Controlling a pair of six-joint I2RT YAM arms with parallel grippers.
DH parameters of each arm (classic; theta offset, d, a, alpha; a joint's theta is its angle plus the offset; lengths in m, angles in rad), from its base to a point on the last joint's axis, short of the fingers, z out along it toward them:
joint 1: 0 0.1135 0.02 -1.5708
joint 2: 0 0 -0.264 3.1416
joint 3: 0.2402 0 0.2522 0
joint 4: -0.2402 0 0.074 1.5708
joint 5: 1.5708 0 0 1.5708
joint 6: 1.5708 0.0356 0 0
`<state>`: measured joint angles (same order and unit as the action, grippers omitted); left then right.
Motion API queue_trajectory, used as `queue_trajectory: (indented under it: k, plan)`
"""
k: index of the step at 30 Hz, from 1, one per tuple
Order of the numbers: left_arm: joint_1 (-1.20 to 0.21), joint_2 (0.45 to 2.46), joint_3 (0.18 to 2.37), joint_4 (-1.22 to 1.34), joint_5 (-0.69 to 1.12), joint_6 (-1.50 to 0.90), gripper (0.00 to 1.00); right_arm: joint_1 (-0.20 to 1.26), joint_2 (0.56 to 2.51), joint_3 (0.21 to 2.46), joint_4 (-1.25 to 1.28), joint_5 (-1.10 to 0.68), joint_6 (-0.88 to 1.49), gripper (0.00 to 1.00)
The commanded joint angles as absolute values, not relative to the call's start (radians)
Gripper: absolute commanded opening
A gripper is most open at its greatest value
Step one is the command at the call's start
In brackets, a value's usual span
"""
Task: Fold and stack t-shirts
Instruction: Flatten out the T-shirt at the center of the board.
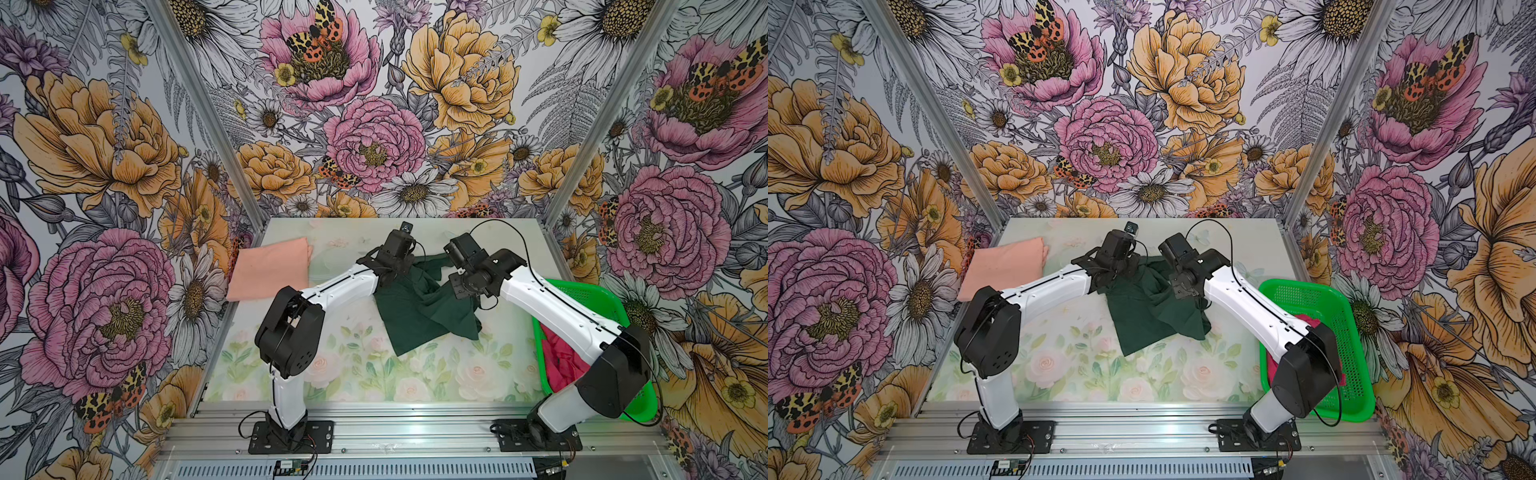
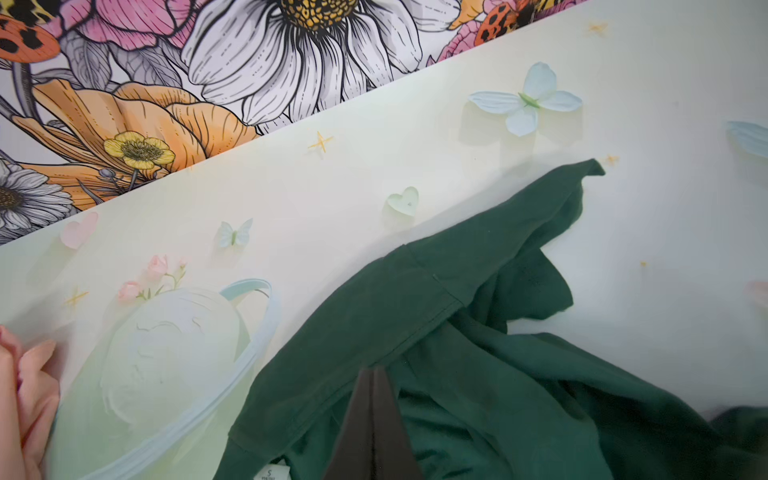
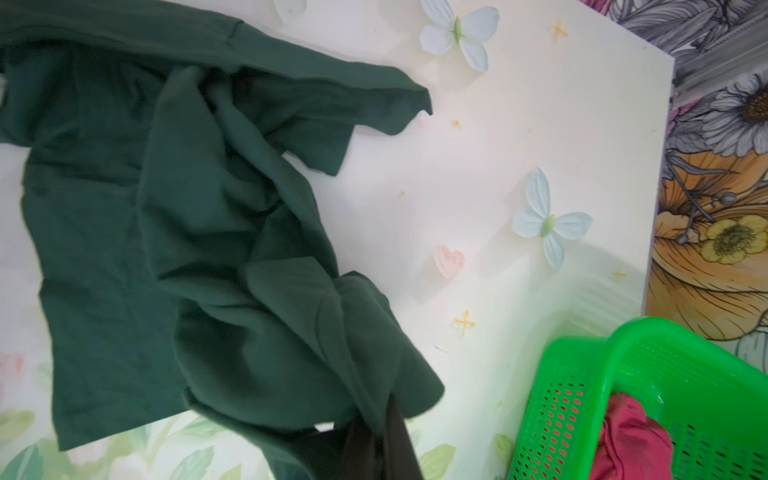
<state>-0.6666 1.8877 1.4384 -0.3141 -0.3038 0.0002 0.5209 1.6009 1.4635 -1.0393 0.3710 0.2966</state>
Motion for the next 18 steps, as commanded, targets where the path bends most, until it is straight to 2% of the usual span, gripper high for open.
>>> queue_trajectory:
  k: [1, 6, 7, 10, 12, 13, 15, 18]
  plan:
    - [-0.725, 1.862, 1.434, -0.438, -0.221, 0.018, 0.0, 0.439, 1.692, 1.573, -0.996, 0.455, 0.263, 0.0]
    - [-0.789, 1.761, 1.388, -0.625, -0.176, 0.054, 0.0, 0.371, 1.886, 1.795, -0.951, 0.437, 0.194, 0.0]
    - [-0.794, 1.755, 1.393, -0.676, -0.144, 0.044, 0.0, 0.361, 1.933, 1.84, -0.956, 0.438, 0.193, 0.05]
    - [-0.801, 1.769, 1.421, -0.854, -0.058, 0.021, 0.0, 0.35, 1.995, 1.904, -0.984, 0.463, 0.24, 0.51]
    - [-0.813, 1.779, 1.418, -0.943, -0.055, 0.017, 0.0, 0.35, 1.975, 1.871, -1.01, 0.442, 0.271, 0.55]
    - [-0.823, 1.782, 1.409, -0.976, -0.072, 0.014, 0.0, 0.35, 1.946, 1.829, -1.02, 0.41, 0.286, 0.65]
    - [-0.84, 1.783, 1.374, -1.0, -0.089, 0.015, 0.0, 0.35, 1.884, 1.727, -1.026, 0.332, 0.312, 0.76]
    - [-0.842, 1.807, 1.333, -1.0, -0.086, 0.011, 0.0, 0.354, 1.812, 1.584, -1.023, 0.299, 0.336, 0.81]
